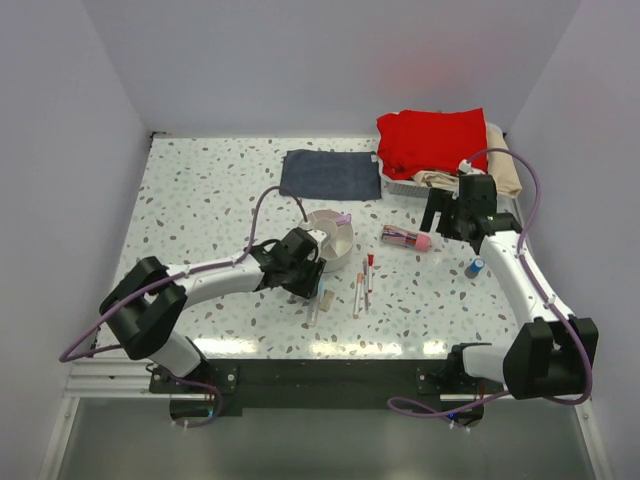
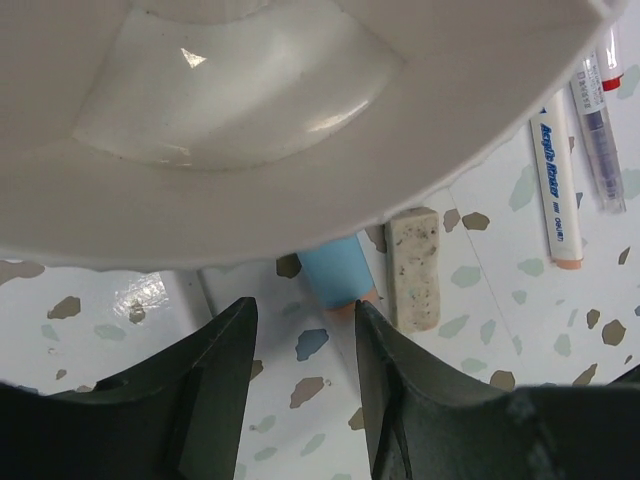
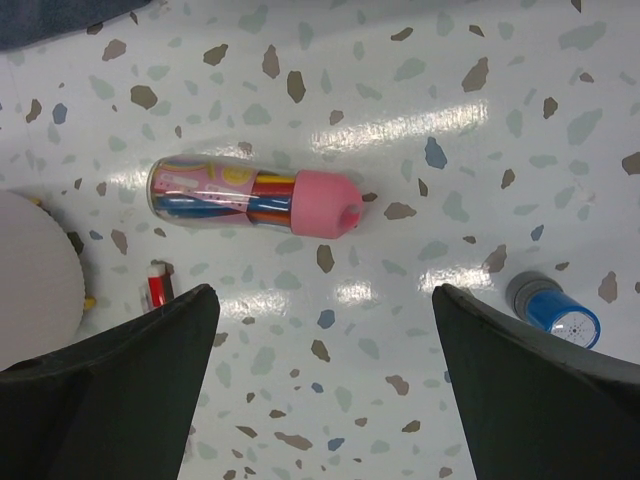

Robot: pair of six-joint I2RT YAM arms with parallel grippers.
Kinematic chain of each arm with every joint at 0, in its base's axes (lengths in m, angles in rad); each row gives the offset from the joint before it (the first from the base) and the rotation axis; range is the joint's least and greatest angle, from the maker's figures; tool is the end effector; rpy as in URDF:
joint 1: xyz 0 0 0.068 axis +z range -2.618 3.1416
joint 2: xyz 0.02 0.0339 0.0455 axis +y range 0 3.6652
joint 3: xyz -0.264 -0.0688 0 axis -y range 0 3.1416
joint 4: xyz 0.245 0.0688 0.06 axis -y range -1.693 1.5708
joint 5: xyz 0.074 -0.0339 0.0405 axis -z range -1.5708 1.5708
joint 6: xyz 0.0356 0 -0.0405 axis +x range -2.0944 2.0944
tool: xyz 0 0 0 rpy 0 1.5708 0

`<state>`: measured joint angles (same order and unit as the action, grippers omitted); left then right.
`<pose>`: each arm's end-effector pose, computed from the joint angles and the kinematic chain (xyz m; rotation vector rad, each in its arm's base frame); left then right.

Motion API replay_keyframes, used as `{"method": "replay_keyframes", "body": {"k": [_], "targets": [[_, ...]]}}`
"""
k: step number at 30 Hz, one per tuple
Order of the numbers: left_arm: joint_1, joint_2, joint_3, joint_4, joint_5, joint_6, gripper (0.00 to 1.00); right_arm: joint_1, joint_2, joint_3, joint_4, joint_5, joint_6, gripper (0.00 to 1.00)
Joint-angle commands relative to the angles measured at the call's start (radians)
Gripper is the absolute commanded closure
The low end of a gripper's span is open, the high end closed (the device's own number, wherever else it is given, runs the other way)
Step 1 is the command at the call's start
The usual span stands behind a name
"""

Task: Sort the stationery into containers
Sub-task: Pick up the pen from the center of the board.

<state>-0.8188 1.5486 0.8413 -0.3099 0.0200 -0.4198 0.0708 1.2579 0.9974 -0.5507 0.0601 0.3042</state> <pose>0.2023 -0.2174 0.1706 0.5355 2.6103 -0.4611 0.2658 0.0167 0.2801 0.3058 2.3630 0.1069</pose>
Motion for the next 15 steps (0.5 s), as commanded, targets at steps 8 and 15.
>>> {"method": "replay_keyframes", "body": {"k": [8, 15], "targets": [[-0.039, 0.056, 0.047, 0.066, -0.051, -0.004, 0.51, -0.005, -0.032, -0.043, 0.052, -0.008, 0.023, 0.08], [-0.074, 0.077, 0.053, 0.071, -0.049, 0.006, 0.51, -0.006, -0.054, -0.065, 0.051, -0.008, 0.019, 0.07]]}}
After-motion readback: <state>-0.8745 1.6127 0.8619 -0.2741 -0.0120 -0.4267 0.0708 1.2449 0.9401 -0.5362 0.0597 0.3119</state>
